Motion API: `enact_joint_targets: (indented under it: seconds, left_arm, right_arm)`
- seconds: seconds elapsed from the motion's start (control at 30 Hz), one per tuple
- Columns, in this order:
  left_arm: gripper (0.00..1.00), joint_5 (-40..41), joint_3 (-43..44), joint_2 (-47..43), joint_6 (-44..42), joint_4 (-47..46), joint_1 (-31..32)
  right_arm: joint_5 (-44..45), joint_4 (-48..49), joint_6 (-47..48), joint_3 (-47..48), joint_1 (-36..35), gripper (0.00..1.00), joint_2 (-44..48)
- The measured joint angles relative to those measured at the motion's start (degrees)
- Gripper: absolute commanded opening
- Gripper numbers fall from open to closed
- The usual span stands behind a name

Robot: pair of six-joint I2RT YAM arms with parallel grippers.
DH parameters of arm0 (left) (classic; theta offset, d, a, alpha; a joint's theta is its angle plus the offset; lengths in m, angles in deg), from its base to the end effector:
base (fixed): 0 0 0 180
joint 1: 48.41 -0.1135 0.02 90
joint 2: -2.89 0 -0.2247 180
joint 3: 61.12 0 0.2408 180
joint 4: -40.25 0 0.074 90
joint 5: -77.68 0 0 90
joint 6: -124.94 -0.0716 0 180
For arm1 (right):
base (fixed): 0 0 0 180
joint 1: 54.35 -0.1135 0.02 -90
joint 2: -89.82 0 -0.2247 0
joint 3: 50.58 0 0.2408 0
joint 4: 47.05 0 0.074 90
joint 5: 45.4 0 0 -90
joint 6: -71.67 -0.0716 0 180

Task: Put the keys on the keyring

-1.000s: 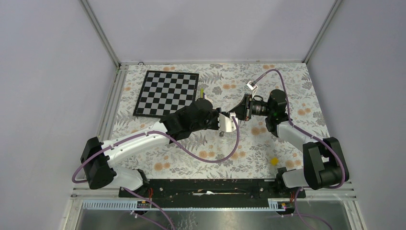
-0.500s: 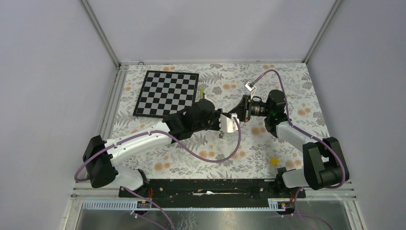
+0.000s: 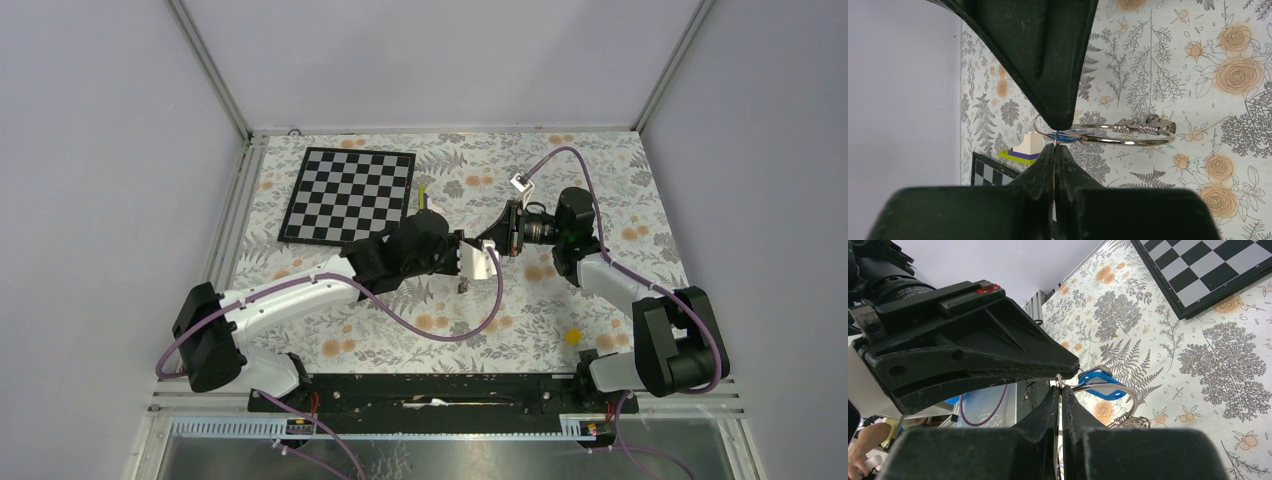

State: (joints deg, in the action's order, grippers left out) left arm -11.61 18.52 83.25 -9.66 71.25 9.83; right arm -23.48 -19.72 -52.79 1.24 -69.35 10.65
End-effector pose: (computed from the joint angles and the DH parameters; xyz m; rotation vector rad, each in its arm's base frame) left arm 0.1834 -0.2946 0.2555 1.6582 1.3322 -0.1277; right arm 0.2652 0.1398 0.2235 -0.7479 1.6563 1.5539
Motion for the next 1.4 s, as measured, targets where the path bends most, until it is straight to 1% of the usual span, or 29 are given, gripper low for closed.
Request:
enact_joint_targets:
  seconds: [0.33, 0.7, 0.9, 1.17, 1.4]
  left_arm:
    - [0.00, 0.0, -2.0, -0.6, 0.1, -0.4, 0.2]
    - [0.00, 0.0, -2.0, -1.8, 1.0, -0.2, 0.2]
    - [0.00, -0.1, -2.0, -2.3, 1.0, 0.1, 0.4]
    - [0.00, 0.0, -1.8, -2.3, 1.0, 0.6, 1.1]
    - [0.00, 0.9, -0.1, -1.9, 1.0, 0.9, 1.5]
  right_arm:
    - [0.0, -0.8, 0.4, 0.0, 0.4, 0.00, 1.5]
    - [0.1, -1.3, 1.2, 0.0, 2.6, 0.00, 3.1]
    - [1.4, -2.7, 1.4, 0.0, 2.7, 0.00, 3.4]
    - [2.2, -2.1, 0.9, 0.0, 2.7, 0.00, 3.3]
    - [2.5, -1.9, 0.6, -0.1, 2.7, 0.00, 2.4]
